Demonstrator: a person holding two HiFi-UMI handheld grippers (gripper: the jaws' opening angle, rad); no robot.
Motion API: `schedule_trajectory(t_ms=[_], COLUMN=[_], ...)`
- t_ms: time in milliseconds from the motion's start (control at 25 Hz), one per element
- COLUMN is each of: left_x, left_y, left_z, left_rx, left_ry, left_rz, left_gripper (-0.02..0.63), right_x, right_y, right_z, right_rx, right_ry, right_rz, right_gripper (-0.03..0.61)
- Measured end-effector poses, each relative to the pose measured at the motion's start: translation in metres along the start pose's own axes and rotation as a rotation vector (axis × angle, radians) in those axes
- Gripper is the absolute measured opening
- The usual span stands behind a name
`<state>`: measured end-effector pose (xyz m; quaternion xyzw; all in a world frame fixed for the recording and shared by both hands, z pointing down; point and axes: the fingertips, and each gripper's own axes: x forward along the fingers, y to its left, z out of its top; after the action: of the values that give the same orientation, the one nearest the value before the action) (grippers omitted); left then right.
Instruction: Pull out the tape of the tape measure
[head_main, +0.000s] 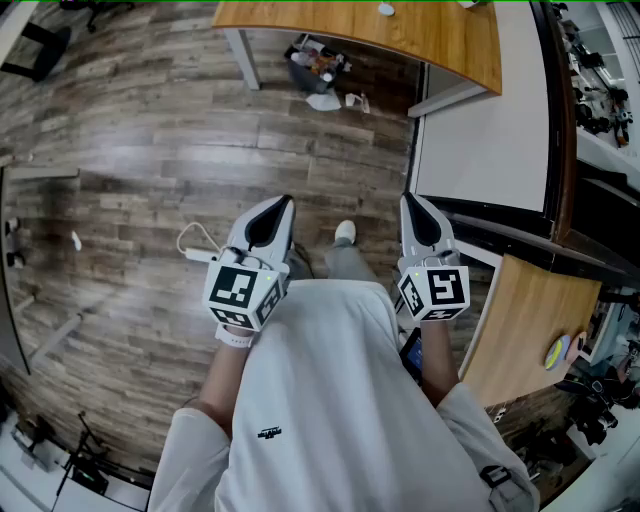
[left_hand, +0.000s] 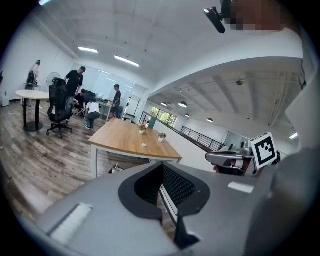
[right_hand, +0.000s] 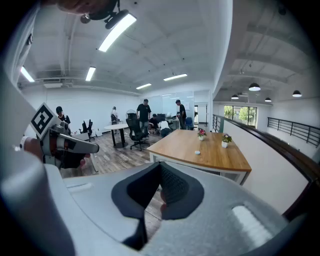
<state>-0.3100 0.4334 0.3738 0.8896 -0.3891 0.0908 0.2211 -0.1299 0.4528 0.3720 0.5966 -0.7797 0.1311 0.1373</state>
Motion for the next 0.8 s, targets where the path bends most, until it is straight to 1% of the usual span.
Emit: schedule_trajectory(t_ms=[120, 200, 280, 400, 560, 640, 800], left_x=[-0.016, -0.023, -0.022, -0.015, -0.012, -0.011, -0.005], left_y=[-0.044, -0.072, -0.097, -0.139, -0.185, -0.203, -0.239], left_z=[-0.002, -0.010, -0.021, -0.028, -0.025, -0.032, -0.040], left_rx=[0.020, 0.005, -0.019, -0.003, 0.032, 0.046, 0.068], left_ry=[-0.053, -0.052, -0.030, -0.023, -0.061, -0.065, -0.078], left_rz=[-0.008, -0.006, -0.004, 0.004, 0.036, 0.059, 0.083], left_gripper=[0.017, 0.017, 0.017, 0.017, 0.017, 0.017, 0.017], right_x=[-0.040, -0.069, -0.095, -0.130, -0.161, -0.171, -0.192], right_y=[0.008, 0.011, 0.008, -0.009, -0.035, -0.047, -0.074], right_z=[0.008, 0.011, 0.012, 0.005, -0.005, -0.009, -0.002], right_rx=[-0.022, -0.028, -0.036, 0.009, 0.103, 0.104, 0.060], right_ry=[-0.052, -0.076, -0.098, -0.127, -0.213, -0.239, -0.320], right_rz=[0.027, 0.052, 0.072, 0.090, 0.121, 0.128, 0.128], right_gripper=[0.002, 0.002, 0.002, 0.002, 0.002, 0.002, 0.000])
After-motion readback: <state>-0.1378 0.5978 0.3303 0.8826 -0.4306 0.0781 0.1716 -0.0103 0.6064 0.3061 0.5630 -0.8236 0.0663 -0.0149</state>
